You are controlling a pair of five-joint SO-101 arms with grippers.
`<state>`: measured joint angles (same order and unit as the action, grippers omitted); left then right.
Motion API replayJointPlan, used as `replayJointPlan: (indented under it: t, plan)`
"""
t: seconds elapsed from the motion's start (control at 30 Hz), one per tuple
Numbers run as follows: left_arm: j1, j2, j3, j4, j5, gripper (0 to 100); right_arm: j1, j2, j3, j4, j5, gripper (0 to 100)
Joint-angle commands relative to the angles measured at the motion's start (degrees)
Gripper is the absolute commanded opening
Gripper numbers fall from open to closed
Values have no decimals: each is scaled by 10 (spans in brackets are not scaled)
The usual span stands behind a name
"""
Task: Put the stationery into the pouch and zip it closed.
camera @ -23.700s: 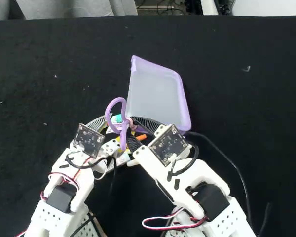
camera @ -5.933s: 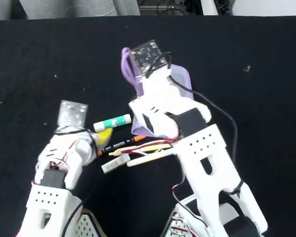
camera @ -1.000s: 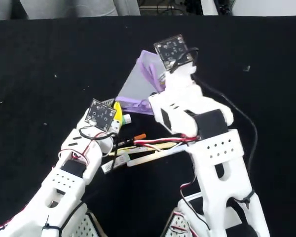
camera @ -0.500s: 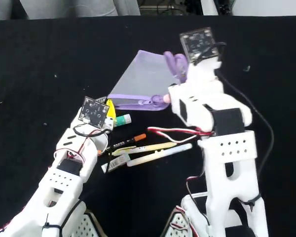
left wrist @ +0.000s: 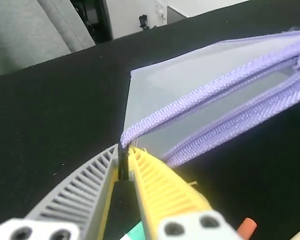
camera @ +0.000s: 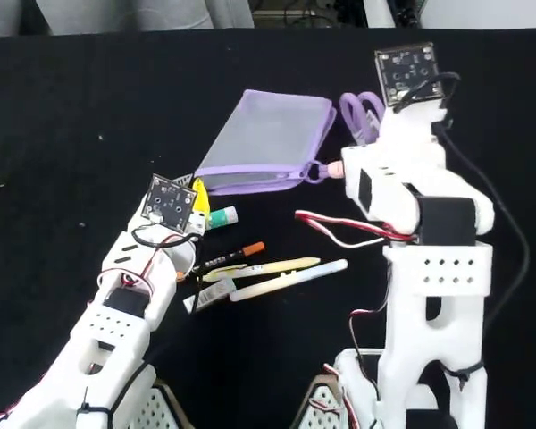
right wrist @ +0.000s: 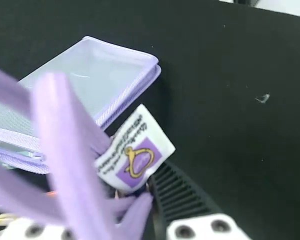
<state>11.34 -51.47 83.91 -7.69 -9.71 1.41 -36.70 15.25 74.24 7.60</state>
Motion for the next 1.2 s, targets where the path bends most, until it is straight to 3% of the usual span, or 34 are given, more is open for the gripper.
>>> replayJointPlan:
  t: [0.0, 0.43, 0.87, 1.17]
  plan:
    - [-17, -4, -7, -6, 1, 28, 25, -22, -41, 1, 4, 11]
    - [-28, -4, -8, -7, 4, 28, 88, -22, -56, 2, 24, 11]
    - [-27, -4, -7, -7, 4, 28, -1, -21, -52, 15, 19, 15]
    - [-24, -4, -7, -6, 5, 28, -57, -21, -47, 35, -10, 220]
